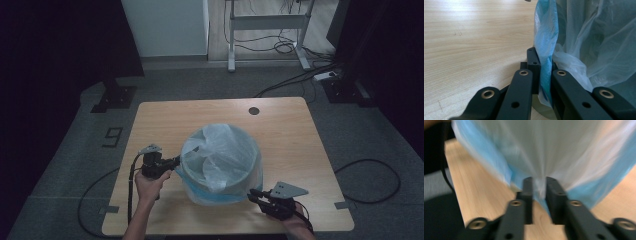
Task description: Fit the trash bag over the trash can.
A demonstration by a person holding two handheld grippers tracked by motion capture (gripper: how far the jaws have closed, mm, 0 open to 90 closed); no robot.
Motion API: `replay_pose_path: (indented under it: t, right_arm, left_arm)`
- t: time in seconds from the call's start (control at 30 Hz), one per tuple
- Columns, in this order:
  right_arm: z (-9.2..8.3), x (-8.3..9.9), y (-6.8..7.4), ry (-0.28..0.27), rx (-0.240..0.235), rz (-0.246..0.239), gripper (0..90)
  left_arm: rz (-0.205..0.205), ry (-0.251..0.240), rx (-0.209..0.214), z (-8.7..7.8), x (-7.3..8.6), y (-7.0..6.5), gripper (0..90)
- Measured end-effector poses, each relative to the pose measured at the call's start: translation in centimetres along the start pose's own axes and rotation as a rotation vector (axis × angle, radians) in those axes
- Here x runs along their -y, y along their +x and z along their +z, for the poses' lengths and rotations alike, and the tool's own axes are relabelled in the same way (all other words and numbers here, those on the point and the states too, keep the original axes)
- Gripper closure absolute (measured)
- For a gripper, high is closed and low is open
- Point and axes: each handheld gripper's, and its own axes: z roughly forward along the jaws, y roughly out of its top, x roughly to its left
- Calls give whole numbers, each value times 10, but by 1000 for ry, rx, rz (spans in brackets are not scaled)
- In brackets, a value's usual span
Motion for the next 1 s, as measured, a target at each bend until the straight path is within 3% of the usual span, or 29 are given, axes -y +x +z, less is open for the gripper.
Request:
replay_pose_path:
  t: [0.1,0.27,0.37,0.43,0.57,0.63,0.67,0.73,0.77,0.83,0.9,1.0]
  right_arm:
    - [-15,-13,-6,-87,50,4,591]
    - [-21,-29,-26,-133,131,20,455]
    - [-16,-39,-41,-143,109,27,433]
    - [-12,-44,-49,-140,69,30,435]
    - [-2,-49,-61,-136,-13,40,516]
    - [2,-49,-65,-154,-76,40,627]
    - [4,-49,-66,-158,-87,39,723]
    - [5,-50,-66,-168,-112,33,830]
    - [6,-50,-66,-166,-107,24,886]
    - [6,-51,-65,-170,-93,26,890]
    - [8,-49,-65,-154,-35,48,891]
    - [15,-42,-69,-65,70,96,891]
  left_arm:
    - [-5,-7,3,0,-1,0,888]
    - [-2,-4,5,2,-2,-1,886]
    - [-3,-4,7,4,-3,-1,886]
    - [-2,-4,8,5,-3,-1,886]
    - [-4,-4,11,6,-3,-1,886]
    - [-3,-4,13,7,-3,-1,886]
    - [-2,-5,13,7,-3,0,886]
    - [-1,-7,13,6,-4,0,886]
    - [-1,-8,13,6,-4,0,886]
    - [-1,-10,8,6,-4,0,887]
    - [-2,-7,-2,7,-4,0,888]
    - [-9,9,-22,9,-4,1,890]
